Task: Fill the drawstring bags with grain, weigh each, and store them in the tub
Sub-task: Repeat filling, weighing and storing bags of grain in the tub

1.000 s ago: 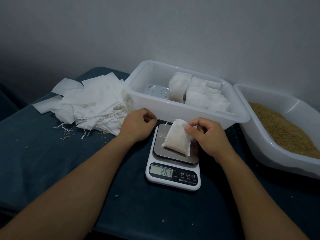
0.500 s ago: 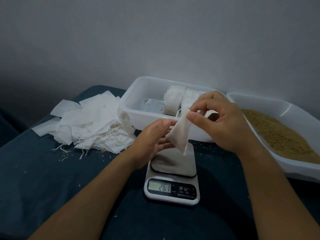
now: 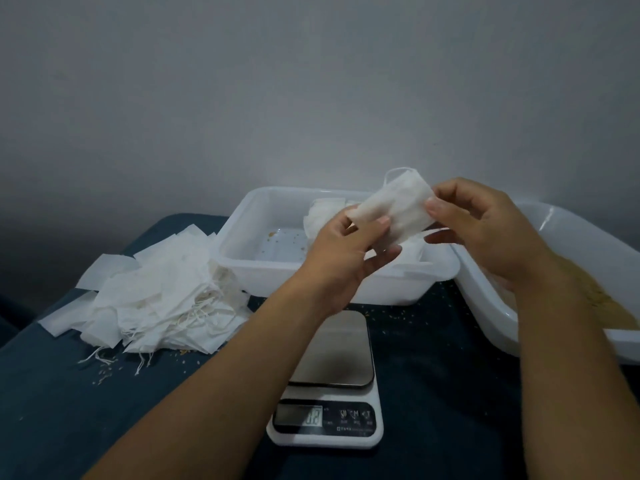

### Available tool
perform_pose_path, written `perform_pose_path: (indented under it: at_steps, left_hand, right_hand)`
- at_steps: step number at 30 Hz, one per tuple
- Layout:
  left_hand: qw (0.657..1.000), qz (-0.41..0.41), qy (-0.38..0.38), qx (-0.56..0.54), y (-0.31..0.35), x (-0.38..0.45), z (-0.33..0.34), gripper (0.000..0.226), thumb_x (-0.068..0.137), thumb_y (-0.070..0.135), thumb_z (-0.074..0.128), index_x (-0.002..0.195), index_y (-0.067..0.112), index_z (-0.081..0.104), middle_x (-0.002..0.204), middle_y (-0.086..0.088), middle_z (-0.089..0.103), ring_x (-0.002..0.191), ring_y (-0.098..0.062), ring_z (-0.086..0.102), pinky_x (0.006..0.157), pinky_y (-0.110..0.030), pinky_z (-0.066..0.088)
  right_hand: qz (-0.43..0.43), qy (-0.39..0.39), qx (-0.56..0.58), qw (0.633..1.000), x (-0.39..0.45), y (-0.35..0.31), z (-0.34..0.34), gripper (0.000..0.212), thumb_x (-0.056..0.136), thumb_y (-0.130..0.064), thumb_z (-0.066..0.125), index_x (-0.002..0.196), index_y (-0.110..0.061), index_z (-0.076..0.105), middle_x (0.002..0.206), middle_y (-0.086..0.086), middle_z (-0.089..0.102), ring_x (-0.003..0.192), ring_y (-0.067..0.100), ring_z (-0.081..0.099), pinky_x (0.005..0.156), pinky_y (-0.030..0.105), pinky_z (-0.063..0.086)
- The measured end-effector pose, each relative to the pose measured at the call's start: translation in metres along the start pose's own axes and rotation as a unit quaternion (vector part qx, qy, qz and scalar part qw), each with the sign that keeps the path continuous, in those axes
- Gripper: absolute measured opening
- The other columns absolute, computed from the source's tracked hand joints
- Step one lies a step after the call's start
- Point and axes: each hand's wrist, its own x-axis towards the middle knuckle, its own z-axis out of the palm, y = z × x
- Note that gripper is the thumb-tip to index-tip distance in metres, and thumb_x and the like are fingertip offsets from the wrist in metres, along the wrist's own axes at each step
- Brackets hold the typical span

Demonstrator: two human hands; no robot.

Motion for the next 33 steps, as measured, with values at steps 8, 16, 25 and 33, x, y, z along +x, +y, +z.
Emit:
perform_pose_path:
  at_steps: [8, 16, 25, 33]
  left_hand:
    - [0.966, 0.008, -0.058, 0.25, -0.017, 0.051, 0.067, 0.034, 0.085, -0.003, 0.082, 0.113, 0.007, 0.065, 0.107, -0.02, 0.071, 0.098, -0.033, 0.075, 0.089, -0.039, 0.064]
    - [0.948, 0.0, -0.036, 0.315, -0.056, 0.084, 0.097, 0.03, 0.083, 0.003, 0.08, 0.105, 0.014, 0.063, 0.106, -0.017, 0.071, 0.102, -0.034, 0.074, 0.094, -0.05, 0.061]
    - [0.954, 0.018, -0.001, 0.298, -0.065, 0.093, 0.11, 0.037, 0.084, 0.001, 0.08, 0.116, 0.011, 0.064, 0.109, -0.015, 0.069, 0.103, -0.033, 0.072, 0.091, -0.048, 0.063]
    - [0.953, 0.034, 0.012, 0.3, -0.061, 0.091, 0.115, 0.037, 0.083, 0.001, 0.08, 0.114, 0.013, 0.064, 0.109, -0.015, 0.071, 0.102, -0.033, 0.073, 0.091, -0.049, 0.063]
  right_hand:
    - [0.05, 0.08, -0.012, 0.995, -0.013, 0.026, -0.054, 0.019, 0.093, -0.046, 0.068, 0.092, -0.034, 0.083, 0.095, -0.001, 0.08, 0.081, 0.022, 0.078, 0.064, 0.026, 0.062]
    - [0.098, 0.121, -0.081, 0.984, -0.012, 0.057, -0.086, 0.02, 0.098, -0.041, 0.07, 0.095, -0.024, 0.082, 0.088, 0.0, 0.081, 0.075, 0.023, 0.079, 0.079, 0.042, 0.063]
    - [0.094, 0.176, -0.159, 0.967, -0.018, 0.063, -0.101, 0.023, 0.095, -0.053, 0.069, 0.085, -0.033, 0.075, 0.085, -0.009, 0.078, 0.067, 0.016, 0.078, 0.073, 0.039, 0.06]
    - [0.087, 0.174, -0.134, 0.972, -0.019, 0.056, -0.095, 0.023, 0.089, -0.058, 0.069, 0.092, -0.039, 0.081, 0.084, -0.004, 0.08, 0.072, 0.019, 0.079, 0.077, 0.043, 0.064]
